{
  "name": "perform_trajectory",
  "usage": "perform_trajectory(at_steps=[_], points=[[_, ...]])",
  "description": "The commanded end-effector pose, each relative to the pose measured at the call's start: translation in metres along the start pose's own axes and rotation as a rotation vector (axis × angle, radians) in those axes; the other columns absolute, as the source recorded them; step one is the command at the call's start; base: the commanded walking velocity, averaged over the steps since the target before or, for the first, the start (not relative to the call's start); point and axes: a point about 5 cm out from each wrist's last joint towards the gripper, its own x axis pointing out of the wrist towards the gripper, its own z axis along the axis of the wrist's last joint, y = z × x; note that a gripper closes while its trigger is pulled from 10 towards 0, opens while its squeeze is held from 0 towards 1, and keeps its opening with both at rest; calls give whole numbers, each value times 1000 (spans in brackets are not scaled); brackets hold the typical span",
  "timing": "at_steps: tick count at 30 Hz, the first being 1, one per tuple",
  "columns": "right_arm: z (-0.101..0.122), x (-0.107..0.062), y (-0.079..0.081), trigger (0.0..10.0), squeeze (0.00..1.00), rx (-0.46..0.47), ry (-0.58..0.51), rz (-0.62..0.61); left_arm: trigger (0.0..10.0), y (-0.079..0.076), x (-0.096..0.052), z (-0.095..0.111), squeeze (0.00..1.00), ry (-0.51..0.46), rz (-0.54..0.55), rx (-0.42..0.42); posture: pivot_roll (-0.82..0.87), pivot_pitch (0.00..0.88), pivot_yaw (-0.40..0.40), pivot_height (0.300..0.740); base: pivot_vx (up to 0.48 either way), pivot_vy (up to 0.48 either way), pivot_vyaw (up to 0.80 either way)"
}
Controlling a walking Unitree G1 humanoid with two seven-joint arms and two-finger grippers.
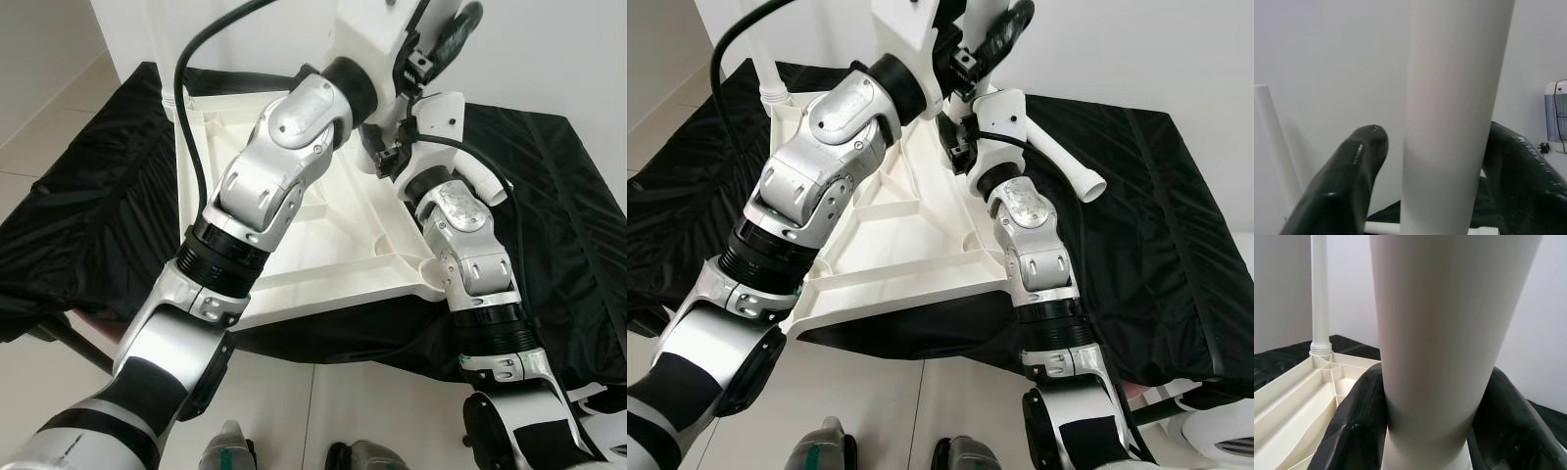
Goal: Building children table
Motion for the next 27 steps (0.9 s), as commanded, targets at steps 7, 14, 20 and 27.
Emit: perform_trajectory(at_steps=[7,14,20,27], points=[[0,-1,-6,10000,0,15,1,-47,10000,1,-2,2,1000,12,-28,-8,36,20,-42,740,0,0,0],[-8,-4,-20,10000,0,33,40,-140,10000,14,-12,13,0,-43,16,-180,43,30,-45,740,0,0,0],[-20,-15,-41,10000,0,32,84,-261,10000,30,-30,-7,0,35,127,-178,49,34,-52,740,0,0,0],[-24,-25,-53,10000,0,22,94,-320,10000,28,-50,-42,0,170,169,-165,45,36,-53,740,0,0,0]])
